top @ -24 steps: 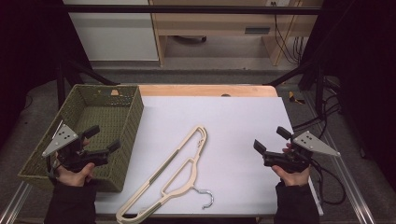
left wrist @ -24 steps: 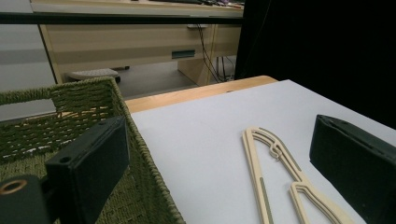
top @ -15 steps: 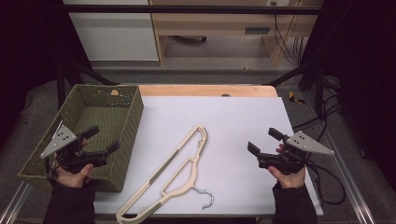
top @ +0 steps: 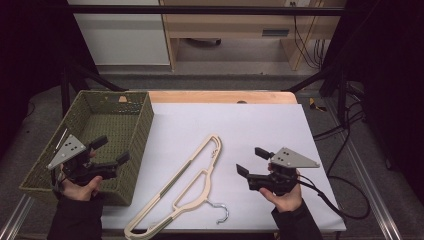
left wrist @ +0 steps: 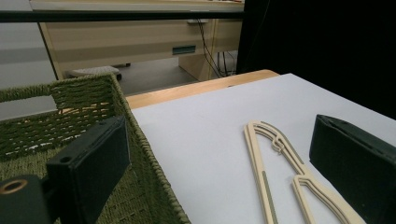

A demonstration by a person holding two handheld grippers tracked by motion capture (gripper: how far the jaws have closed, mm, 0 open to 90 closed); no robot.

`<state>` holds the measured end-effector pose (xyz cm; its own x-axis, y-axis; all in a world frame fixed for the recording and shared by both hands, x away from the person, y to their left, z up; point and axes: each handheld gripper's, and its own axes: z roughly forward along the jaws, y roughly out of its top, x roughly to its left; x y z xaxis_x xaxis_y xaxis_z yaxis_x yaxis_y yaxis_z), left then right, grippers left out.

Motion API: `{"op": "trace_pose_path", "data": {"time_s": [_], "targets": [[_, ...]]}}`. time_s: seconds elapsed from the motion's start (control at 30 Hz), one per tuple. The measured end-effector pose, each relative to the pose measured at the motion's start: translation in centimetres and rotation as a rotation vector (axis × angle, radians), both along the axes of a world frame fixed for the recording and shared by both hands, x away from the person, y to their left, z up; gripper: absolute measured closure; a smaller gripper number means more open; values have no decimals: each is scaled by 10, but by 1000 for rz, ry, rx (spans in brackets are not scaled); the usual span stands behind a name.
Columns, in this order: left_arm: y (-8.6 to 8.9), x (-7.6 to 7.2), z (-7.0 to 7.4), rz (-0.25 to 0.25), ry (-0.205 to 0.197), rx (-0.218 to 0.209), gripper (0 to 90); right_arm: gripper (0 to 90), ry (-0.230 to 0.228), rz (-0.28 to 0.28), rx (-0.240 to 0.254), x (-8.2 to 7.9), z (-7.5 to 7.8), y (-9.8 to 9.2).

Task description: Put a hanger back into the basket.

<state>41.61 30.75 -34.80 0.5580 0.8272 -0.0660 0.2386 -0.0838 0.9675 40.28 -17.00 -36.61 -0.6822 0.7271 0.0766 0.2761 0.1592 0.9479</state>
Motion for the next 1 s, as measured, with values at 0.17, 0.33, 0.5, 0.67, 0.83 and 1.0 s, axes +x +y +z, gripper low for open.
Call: {"op": "trace_pose_path", "data": {"time_s": [0.17, 0.33, 0.5, 0.67, 0.83, 1.0], "targets": [[-1, -1, 0, -7, -2, 2, 47, 234, 41, 39, -39, 0, -11, 17], [-2, -1, 0, -11, -1, 6, 46, 277, 100, 80, -99, -1, -32, 36], [-5, 0, -1, -15, -3, 12, 44, 327, 140, 100, -126, -3, -45, 46], [-5, 0, -2, -11, -6, 17, 43, 386, 189, 127, -165, -3, -60, 57], [-6, 0, -2, -15, -3, 24, 44, 482, 234, 155, -192, -5, -72, 66], [-11, -2, -1, -20, -4, 23, 44, 569, 271, 171, -220, -9, -85, 74]]}}
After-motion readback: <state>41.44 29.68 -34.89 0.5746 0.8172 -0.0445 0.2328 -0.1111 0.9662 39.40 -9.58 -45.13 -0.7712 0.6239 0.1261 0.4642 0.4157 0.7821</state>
